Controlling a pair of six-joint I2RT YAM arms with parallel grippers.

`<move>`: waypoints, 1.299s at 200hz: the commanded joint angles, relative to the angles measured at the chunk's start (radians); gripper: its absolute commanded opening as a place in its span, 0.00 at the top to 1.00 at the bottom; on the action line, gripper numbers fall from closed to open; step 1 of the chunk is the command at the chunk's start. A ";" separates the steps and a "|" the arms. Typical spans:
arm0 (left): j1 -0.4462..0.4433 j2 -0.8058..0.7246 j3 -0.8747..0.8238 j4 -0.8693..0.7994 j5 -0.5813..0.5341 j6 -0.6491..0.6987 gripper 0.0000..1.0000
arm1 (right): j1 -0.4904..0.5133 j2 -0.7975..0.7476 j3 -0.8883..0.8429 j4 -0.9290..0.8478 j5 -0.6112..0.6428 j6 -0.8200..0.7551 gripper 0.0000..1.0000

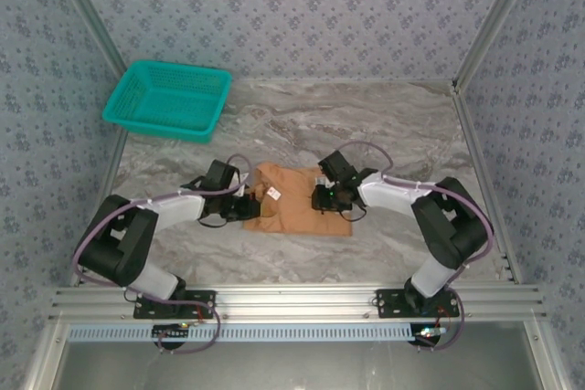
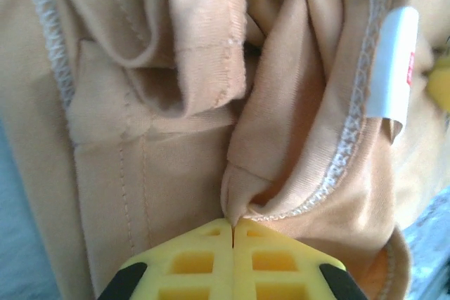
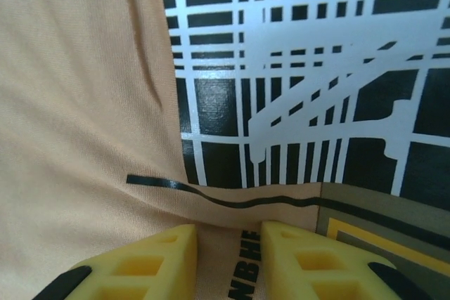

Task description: Fold the inside-out t-shirt

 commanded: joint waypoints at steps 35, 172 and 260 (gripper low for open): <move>0.007 0.036 0.118 -0.087 0.018 0.068 1.00 | 0.122 -0.135 -0.110 0.004 0.059 0.192 0.67; 0.010 0.014 0.223 -0.377 -0.391 0.095 0.92 | 0.160 -0.153 -0.074 0.074 0.075 0.179 0.56; -0.023 -0.325 0.096 -0.267 -0.368 -0.063 0.47 | -0.022 -0.082 0.071 0.012 -0.007 -0.147 0.52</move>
